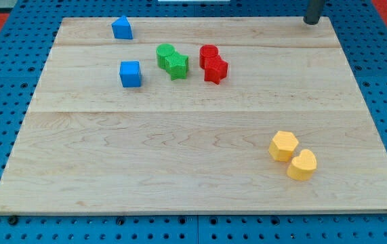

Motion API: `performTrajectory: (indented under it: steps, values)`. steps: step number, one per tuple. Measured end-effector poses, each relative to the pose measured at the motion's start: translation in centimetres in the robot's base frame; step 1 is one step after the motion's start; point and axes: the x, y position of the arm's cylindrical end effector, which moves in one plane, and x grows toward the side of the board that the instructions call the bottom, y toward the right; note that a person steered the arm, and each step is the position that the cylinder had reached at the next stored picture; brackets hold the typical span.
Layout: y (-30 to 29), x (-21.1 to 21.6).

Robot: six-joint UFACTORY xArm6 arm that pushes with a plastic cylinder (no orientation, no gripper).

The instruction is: Push the red star into the hexagon

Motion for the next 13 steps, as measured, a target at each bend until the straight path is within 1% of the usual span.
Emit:
performTrajectory:
  steps: [1,2,3,4,5,7,8,9,10,11,12,13]
  values:
    - [-7.0,-0.6]
    - [-13.2,4.3]
    - [-19.7,8.0]
    - [-22.6,8.0]
    - [-23.8,12.6]
    - [-12.7,17.9]
    - [-12.2,20.3]
    - [-12.6,24.6]
    - [-14.9,26.5]
    - [-12.8,29.2]
    - [-9.2,30.7]
    - [-10.5,30.1]
